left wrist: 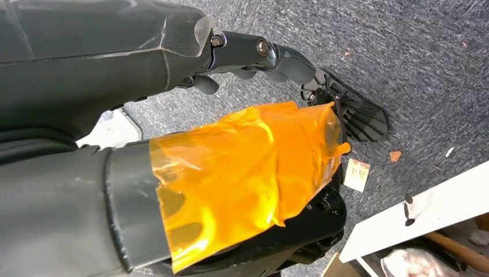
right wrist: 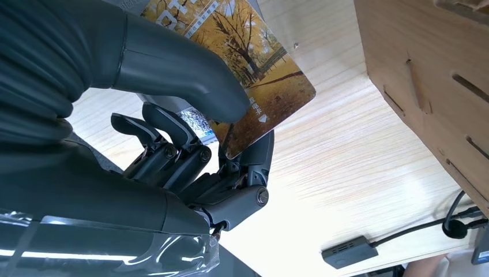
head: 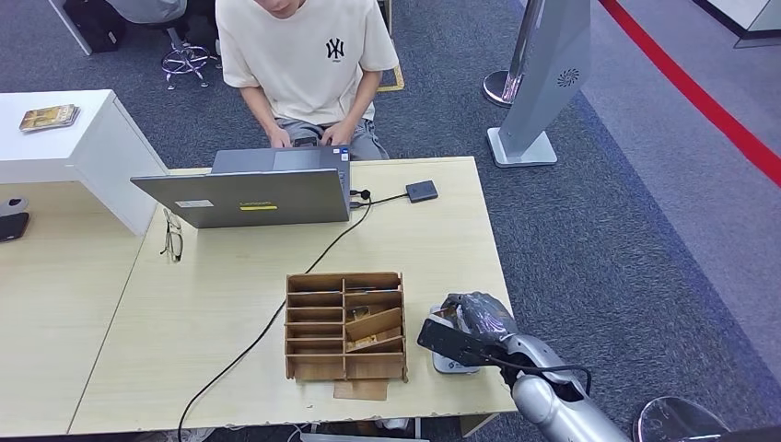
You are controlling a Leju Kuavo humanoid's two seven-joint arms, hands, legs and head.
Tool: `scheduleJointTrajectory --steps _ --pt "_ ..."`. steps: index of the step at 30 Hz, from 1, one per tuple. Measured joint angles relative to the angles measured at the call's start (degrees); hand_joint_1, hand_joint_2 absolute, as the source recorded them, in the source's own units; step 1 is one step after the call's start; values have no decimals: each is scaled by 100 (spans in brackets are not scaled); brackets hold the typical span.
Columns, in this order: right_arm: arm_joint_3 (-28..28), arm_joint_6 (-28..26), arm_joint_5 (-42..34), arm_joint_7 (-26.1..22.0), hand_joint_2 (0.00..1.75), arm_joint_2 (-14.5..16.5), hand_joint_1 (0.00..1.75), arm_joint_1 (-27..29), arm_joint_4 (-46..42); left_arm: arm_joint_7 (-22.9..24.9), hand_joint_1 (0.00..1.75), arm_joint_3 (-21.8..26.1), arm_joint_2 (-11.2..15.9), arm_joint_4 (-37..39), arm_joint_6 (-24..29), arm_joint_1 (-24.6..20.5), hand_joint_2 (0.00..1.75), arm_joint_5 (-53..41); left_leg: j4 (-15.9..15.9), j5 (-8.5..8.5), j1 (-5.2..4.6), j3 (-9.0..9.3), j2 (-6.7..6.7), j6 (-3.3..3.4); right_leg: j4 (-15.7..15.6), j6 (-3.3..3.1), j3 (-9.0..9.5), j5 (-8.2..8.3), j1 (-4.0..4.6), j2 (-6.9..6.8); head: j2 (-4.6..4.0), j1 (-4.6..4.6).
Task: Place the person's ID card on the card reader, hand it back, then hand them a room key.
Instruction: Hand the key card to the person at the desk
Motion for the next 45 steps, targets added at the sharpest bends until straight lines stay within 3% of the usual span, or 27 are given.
scheduleJointTrajectory --steps 16,45 --pt "127 103 -96 -54 175 128 175 -404 377 26 0 -64 2 -1 2 -1 0 84 0 4 0 3 0 0 1 0 2 1 0 -1 0 0" --pt "276 133 -167 -59 175 170 175 -648 626 13 0 -64 3 -1 -1 -1 0 92 0 4 0 3 -1 0 1 0 2 1 0 -1 0 0"
